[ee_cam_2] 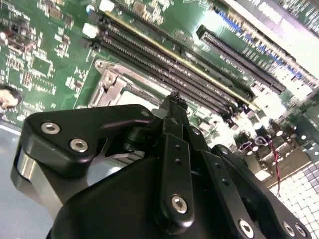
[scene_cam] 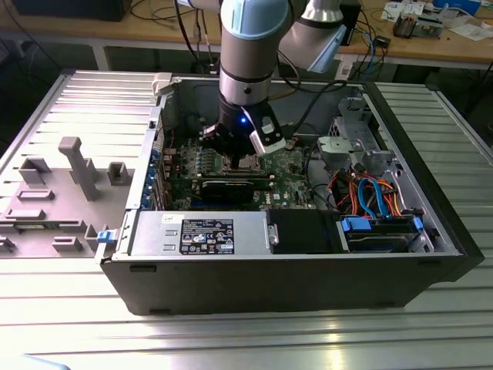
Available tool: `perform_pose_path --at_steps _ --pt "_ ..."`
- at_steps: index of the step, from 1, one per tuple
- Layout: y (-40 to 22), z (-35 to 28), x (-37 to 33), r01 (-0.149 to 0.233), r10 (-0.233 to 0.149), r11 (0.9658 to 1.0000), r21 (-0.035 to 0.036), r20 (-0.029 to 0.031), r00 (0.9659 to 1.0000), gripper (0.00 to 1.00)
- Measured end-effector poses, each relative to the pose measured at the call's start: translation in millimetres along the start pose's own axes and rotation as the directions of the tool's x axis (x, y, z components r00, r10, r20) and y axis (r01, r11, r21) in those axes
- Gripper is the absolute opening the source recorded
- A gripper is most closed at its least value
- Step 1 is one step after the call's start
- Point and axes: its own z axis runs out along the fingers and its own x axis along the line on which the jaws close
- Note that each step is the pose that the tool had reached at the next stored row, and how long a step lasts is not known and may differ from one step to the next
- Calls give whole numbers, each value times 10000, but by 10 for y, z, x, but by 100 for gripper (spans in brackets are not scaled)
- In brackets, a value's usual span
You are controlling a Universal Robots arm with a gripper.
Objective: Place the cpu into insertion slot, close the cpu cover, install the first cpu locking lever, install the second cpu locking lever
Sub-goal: 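Install the second cpu locking lever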
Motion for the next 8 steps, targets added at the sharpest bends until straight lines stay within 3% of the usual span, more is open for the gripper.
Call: perform_pose_path --at_steps 2,3,8 --pt "-20 0 6 2 -2 10000 -84 0 10000 11" --pt "-57 1 11 6 -6 9999 -165 -2 10000 11" --pt "-115 20 57 68 -68 9995 -296 -6 10000 11"
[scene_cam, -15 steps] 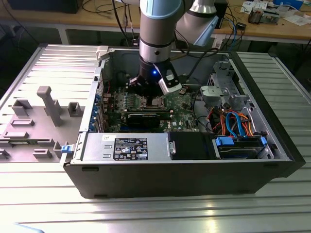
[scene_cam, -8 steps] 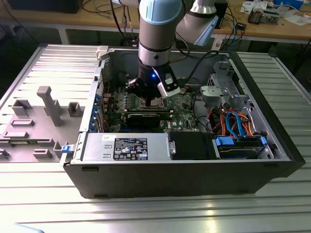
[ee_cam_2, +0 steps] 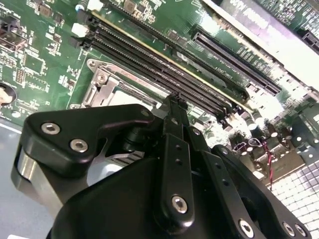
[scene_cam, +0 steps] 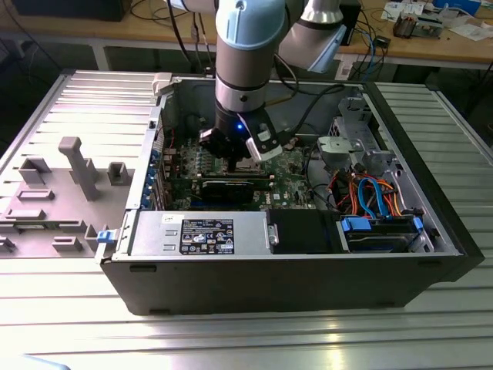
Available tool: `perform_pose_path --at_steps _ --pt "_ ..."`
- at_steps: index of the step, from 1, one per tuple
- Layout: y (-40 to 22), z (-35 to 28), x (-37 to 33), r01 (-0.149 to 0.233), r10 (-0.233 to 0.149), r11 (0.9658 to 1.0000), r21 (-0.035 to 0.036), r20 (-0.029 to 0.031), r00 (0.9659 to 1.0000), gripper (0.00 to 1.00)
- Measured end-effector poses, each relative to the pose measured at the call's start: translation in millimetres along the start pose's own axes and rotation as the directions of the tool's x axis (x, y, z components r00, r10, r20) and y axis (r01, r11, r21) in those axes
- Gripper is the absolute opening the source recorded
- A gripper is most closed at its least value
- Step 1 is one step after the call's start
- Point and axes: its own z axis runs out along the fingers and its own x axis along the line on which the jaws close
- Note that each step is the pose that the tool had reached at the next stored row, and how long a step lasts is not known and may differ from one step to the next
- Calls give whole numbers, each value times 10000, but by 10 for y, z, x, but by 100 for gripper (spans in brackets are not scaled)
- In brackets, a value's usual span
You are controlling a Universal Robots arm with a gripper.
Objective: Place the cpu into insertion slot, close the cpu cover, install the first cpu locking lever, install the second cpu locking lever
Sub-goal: 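Install the second cpu locking lever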
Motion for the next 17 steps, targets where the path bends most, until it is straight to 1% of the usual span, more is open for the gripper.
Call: perform_pose_path --at_steps 1,4,7,9,11,13,17 --pt "-11 4 6 45 -45 10000 -3 -7 10000 11" --pt "-17 12 8 378 -378 9993 7 -62 9993 11" --pt "-17 14 8 411 -411 9992 6 -66 9991 11" --pt "-25 14 13 411 -411 9992 -9 -65 9991 11" --pt "-28 15 40 414 -414 9991 -40 -62 9991 11" --pt "-27 20 80 413 -414 9991 -94 -57 9991 11" --pt "-34 39 113 414 -415 9990 -181 -51 9991 11"
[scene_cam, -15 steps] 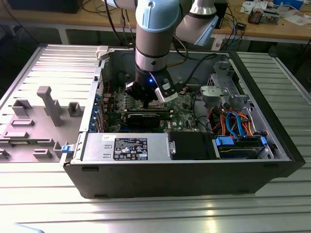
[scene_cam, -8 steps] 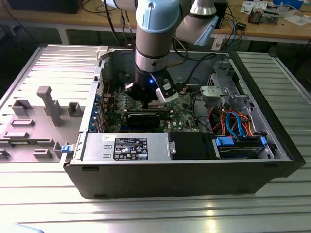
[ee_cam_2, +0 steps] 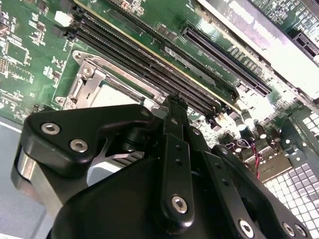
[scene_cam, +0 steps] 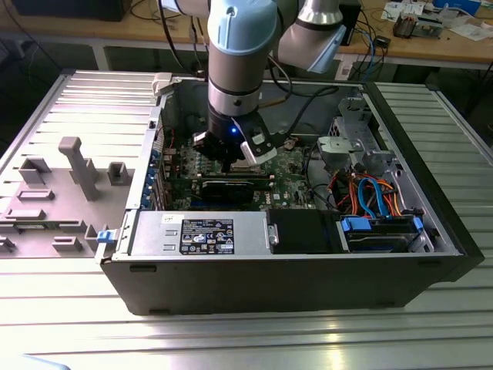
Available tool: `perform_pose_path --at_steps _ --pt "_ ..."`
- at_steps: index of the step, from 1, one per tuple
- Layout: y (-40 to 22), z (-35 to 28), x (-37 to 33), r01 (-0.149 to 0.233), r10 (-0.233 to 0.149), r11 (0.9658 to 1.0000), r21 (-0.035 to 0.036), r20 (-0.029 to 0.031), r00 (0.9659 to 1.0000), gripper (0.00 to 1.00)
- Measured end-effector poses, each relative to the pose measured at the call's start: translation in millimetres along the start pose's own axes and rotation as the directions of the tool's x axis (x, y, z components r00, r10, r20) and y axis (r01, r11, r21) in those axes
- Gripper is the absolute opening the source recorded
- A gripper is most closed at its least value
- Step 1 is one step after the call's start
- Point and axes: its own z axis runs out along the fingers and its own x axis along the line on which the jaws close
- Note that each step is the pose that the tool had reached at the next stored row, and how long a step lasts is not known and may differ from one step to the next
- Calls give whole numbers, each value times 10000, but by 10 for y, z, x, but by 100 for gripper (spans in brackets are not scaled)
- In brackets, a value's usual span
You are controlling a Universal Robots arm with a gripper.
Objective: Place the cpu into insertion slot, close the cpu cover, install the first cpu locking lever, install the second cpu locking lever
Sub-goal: 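Install the second cpu locking lever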
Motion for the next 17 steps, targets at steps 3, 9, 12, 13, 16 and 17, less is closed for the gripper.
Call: perform_pose_path --at_steps 3,9,12,13,16,17 --pt "-6 19 44 4 -4 9999 -111 9 10000 11" --pt "-17 85 70 -45 45 9998 -203 25 10000 11" --pt "-21 112 75 -211 213 9995 -216 54 9998 11" --pt "-21 116 78 -235 236 9995 -225 60 9997 11" --pt "-20 122 87 -272 274 9993 -251 68 9996 11" --pt "-21 122 88 -273 275 9993 -255 69 9996 11"
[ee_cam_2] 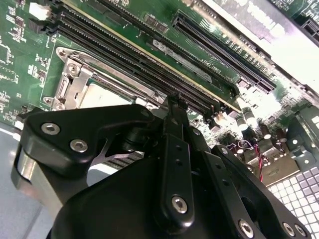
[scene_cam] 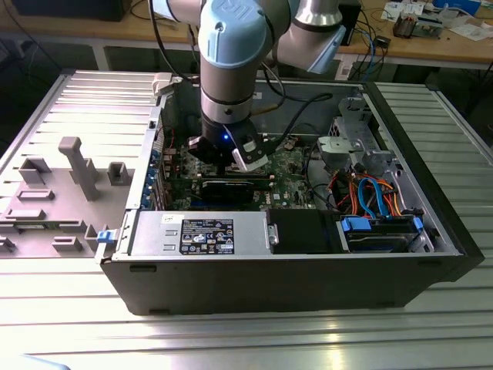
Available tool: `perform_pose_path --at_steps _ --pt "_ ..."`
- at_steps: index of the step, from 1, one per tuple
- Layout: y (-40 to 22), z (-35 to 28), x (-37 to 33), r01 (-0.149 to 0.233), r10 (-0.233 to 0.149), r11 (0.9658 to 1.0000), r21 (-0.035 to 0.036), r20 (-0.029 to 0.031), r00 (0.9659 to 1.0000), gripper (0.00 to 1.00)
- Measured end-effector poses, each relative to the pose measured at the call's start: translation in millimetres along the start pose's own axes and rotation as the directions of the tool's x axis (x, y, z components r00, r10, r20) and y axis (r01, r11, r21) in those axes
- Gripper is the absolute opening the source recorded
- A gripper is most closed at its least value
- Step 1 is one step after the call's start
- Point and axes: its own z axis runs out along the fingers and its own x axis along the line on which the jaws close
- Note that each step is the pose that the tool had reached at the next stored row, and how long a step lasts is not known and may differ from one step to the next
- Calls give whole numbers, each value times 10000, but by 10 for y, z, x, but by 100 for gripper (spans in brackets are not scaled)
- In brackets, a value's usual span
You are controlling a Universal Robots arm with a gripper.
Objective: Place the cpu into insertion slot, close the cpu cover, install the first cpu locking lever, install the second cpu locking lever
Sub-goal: 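Install the second cpu locking lever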
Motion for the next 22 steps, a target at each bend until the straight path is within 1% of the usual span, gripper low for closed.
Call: perform_pose_path --at_steps 4,6,8,11,13,22 --pt "-1 3 1 -6 6 10000 0 0 10000 11" --pt "-3 16 0 -6 6 10000 -4 1 10000 11" --pt "-5 28 2 -10 10 10000 -17 2 10000 11" --pt "-4 44 10 -13 13 10000 -57 6 10000 11" --pt "-2 49 19 -34 34 10000 -66 9 10000 11" --pt "-2 56 20 -60 60 10000 -72 16 10000 11"
